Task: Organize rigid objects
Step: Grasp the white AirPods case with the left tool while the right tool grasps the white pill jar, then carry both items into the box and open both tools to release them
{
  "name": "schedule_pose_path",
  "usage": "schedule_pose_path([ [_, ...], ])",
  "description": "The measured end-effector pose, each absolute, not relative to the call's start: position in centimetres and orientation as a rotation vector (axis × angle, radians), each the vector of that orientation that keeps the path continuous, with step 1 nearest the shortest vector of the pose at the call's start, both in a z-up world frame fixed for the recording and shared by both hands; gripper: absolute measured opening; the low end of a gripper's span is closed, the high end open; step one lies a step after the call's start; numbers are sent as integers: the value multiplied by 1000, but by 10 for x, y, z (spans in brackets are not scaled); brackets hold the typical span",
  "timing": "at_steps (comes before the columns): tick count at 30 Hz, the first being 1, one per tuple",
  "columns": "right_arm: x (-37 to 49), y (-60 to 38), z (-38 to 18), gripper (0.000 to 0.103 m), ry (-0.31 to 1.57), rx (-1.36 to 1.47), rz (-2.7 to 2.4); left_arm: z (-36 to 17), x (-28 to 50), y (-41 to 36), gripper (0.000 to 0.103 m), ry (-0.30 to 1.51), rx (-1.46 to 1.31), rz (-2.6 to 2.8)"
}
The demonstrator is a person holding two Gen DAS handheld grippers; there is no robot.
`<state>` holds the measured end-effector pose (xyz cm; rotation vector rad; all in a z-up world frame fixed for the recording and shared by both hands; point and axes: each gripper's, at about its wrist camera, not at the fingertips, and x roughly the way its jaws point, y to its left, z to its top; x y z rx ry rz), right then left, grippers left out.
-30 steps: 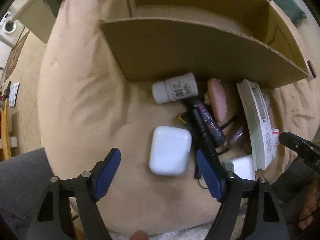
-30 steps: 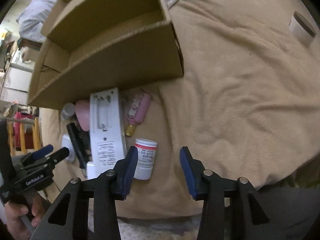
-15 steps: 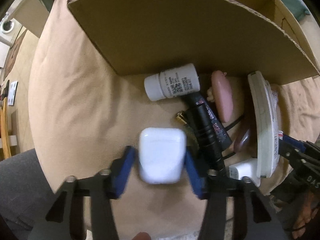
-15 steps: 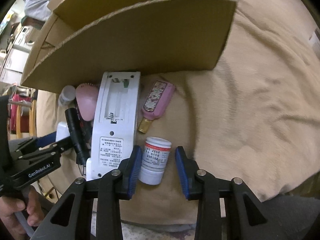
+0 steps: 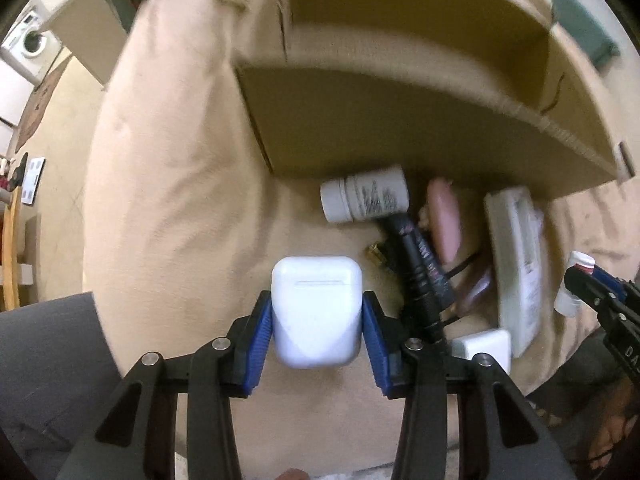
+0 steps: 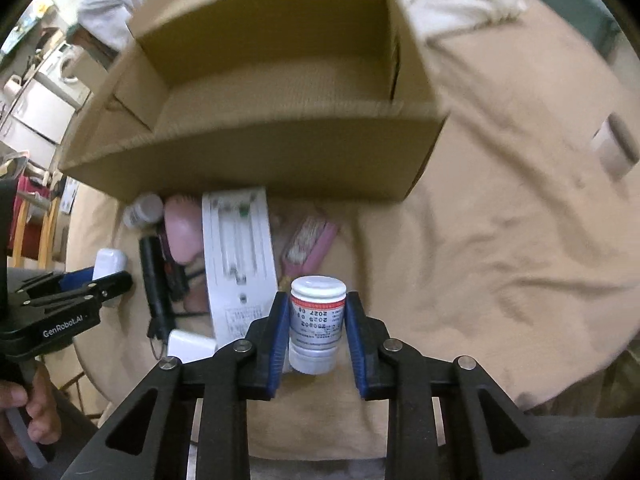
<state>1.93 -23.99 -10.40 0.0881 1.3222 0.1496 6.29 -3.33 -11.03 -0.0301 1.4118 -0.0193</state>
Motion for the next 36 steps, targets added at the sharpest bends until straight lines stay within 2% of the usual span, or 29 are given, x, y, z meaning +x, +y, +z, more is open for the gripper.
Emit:
schedule_pose_path([
  [8,4,-228,-33,29,1114,7,158,-42,63,-26,40,1203,-21,-36],
  [13,20,-226,-20,29,1046,-4,191,-30,46,-26,40,1123,-6,-52],
  [24,65,-206,15,29,875,-27,237,-10,82,-52,40,1067,0,-108],
  [30,100,-195,11,29,877,-48,262,-14,124,-62,40,1072,19,-105],
  [36,141,-192,-27,29,972,-33,272,-46,159,-71,40,1131,67,-98],
])
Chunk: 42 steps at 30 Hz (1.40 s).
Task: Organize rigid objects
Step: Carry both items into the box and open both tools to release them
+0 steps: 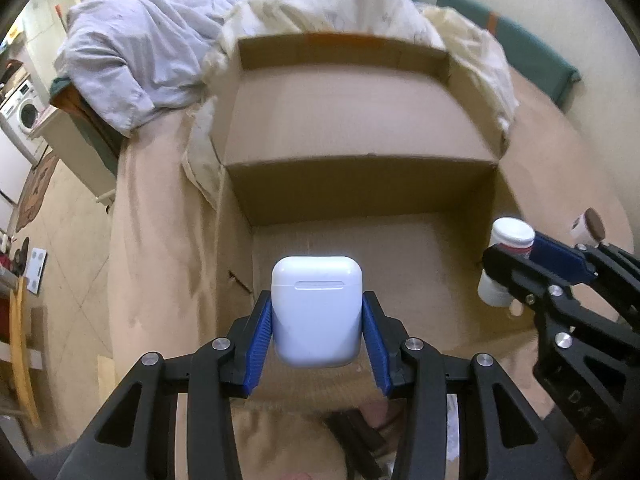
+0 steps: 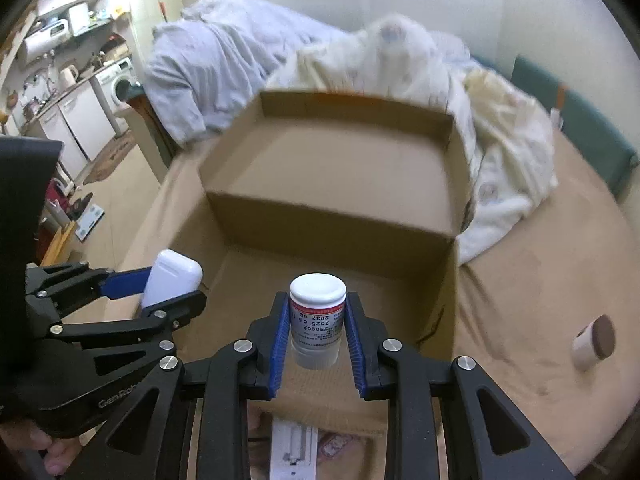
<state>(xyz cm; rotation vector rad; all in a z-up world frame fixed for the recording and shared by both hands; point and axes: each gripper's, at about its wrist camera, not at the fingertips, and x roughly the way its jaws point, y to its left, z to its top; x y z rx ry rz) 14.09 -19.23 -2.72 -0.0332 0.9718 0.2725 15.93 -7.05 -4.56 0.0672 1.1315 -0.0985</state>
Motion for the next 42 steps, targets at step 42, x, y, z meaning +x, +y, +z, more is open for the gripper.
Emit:
schedule_pose_path([
  [42,193,-188,-142,49,1381,26,188,-117,183,-81,51,1324,115,-101],
])
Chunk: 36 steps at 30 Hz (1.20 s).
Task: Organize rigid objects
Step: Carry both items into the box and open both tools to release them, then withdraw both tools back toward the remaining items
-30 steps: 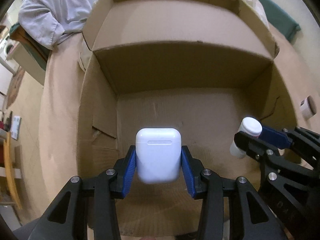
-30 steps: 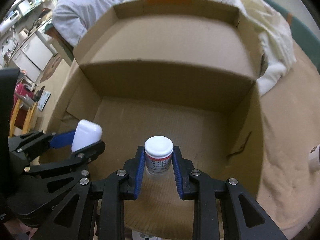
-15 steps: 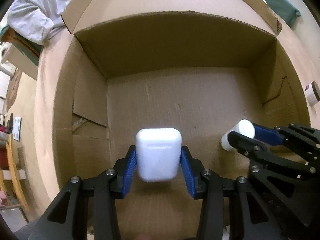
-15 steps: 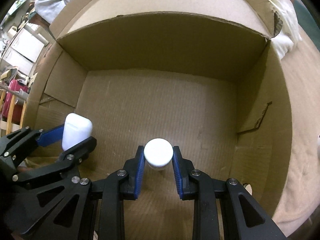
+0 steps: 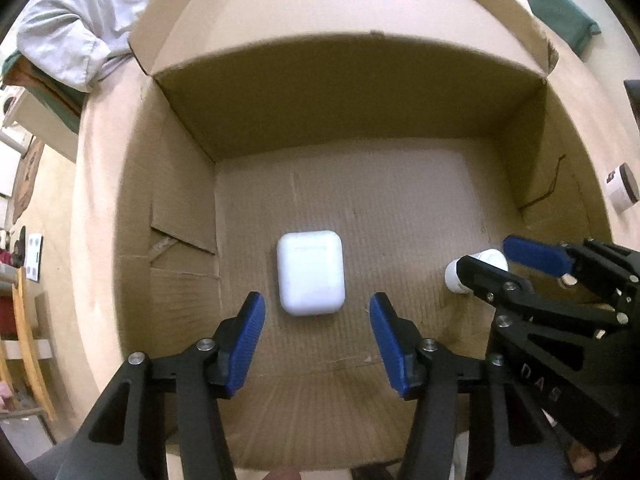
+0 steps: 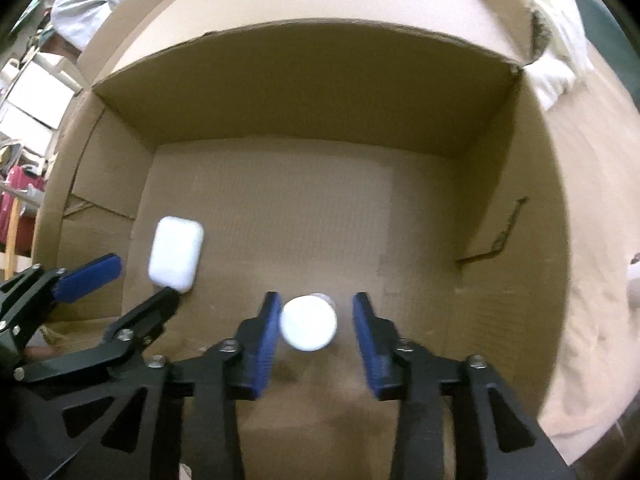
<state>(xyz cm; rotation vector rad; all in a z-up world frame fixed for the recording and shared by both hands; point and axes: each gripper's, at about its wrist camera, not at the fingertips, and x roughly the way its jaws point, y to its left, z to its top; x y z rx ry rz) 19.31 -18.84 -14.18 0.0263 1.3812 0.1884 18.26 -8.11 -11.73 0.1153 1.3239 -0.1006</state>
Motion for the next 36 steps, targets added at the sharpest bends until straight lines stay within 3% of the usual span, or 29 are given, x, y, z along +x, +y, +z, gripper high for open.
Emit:
schedule_pose_path([
  [2,196,-190,-136,55,1355,19,182,-109,181,-79,60,1301,112,-98],
  [4,198,-193,-130,57,1333,25,171,-98,180,-75,81,1263,107,-76],
  [8,203,-198,-121,66,1307,74,184,-80,180,-66,83,1226,48,-86],
  [12,198,-202,-108,87,1256,56,166,-68,173,-63,85,1184,24,-92],
  [15,192,-205,-101,97,1232,64,161,-60,165,-61,92,1184,-13,-120],
  [26,137,-219,-63,97,1131,139,234,-20,117,-32,92,1114,6,-83],
  [36,90,-233,-71,97,1155,214,251,-79,90,5,92,1285,-143,-31],
])
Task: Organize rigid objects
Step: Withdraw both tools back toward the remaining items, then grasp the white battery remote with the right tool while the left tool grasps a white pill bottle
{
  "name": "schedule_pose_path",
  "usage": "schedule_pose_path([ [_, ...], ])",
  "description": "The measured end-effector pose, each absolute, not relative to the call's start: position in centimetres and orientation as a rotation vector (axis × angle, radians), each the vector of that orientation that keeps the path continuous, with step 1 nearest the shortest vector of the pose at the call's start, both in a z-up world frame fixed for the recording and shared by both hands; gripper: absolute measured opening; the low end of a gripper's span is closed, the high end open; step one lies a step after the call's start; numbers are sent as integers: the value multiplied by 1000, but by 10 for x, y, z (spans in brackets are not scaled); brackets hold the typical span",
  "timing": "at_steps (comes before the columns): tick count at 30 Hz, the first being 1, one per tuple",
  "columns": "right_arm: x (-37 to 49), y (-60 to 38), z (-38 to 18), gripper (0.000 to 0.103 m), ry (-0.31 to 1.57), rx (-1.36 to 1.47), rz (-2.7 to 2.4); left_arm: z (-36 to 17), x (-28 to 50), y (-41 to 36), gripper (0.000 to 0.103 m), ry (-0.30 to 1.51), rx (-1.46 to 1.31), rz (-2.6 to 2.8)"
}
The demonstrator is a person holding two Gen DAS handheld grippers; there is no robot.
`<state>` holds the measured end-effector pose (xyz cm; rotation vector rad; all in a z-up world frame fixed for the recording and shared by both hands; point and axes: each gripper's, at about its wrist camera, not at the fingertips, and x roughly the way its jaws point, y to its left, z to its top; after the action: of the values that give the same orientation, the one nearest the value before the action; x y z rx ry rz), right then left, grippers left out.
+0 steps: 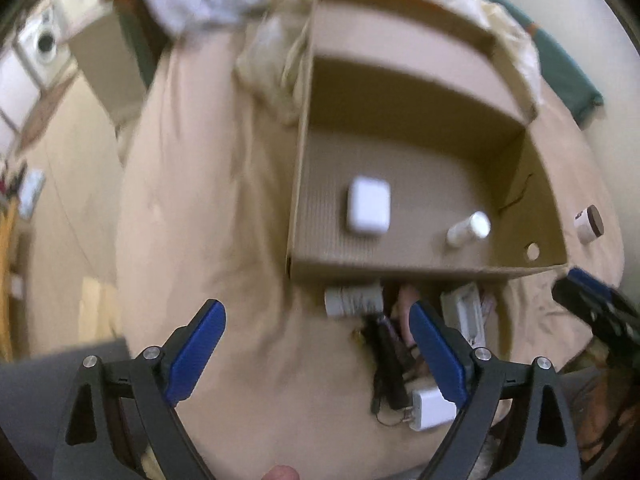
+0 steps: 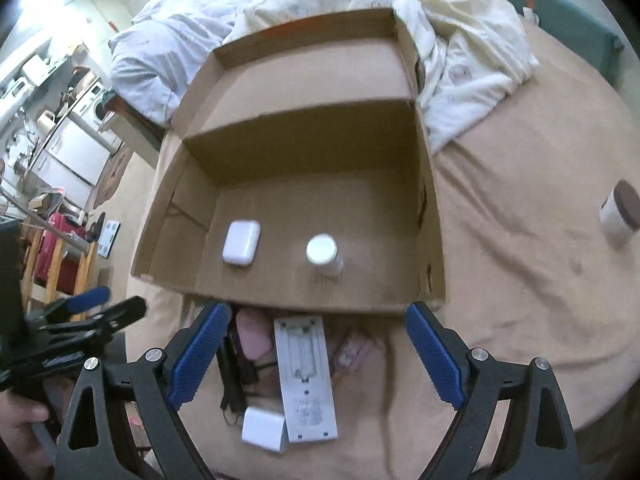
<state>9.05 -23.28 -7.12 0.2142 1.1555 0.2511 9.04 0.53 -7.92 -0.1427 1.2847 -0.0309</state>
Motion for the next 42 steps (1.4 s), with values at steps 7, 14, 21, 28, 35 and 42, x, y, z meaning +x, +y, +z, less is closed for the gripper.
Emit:
schedule_pose_path([
  [7,86,-212,-118,96,1340,181,321,-117,104,0,88,1399,-221,-12],
  [14,89,-189,-149,69,1460,74,349,-132,120,-18,71,1424,-205,-11],
  [21,90,-178,-165,53,1517,13,368,-150,129,-30,59,1452,-176,-21],
  [28,96,-176,-168,48,1529,4,389,-162,133,-28,43,1482,-231,-31],
  [35,96,-172,-170,47,1522,-22,389,-159,137,-29,43,1486,-203,-35],
  [42,91,-160,-174,47,1516,-36,389,-160,131,-48,43,1481,-110,-21],
])
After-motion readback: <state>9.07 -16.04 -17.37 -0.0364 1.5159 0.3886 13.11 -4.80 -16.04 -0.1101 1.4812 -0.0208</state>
